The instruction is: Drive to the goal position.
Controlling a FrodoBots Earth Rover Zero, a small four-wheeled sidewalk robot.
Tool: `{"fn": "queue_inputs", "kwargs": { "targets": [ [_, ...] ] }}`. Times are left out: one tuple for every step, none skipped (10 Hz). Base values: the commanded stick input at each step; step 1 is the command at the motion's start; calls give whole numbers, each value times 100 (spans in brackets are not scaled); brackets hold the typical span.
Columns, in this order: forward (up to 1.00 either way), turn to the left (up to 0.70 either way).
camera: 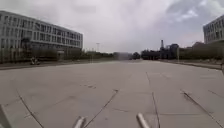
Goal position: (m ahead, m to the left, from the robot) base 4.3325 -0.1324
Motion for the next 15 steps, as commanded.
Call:
{"fn": "queue_inputs", "kwargs": {
  "targets": [
    [70, -35],
    [70, -35],
    [70, -35],
    [70, -35],
    [70, -35],
    [70, -35],
    [70, -35],
    [70, -35],
    [70, -35],
    [70, 0],
    [70, 0],
    [70, 0],
    [70, 0],
    [70, 0],
    [70, 0]
  ]
}}
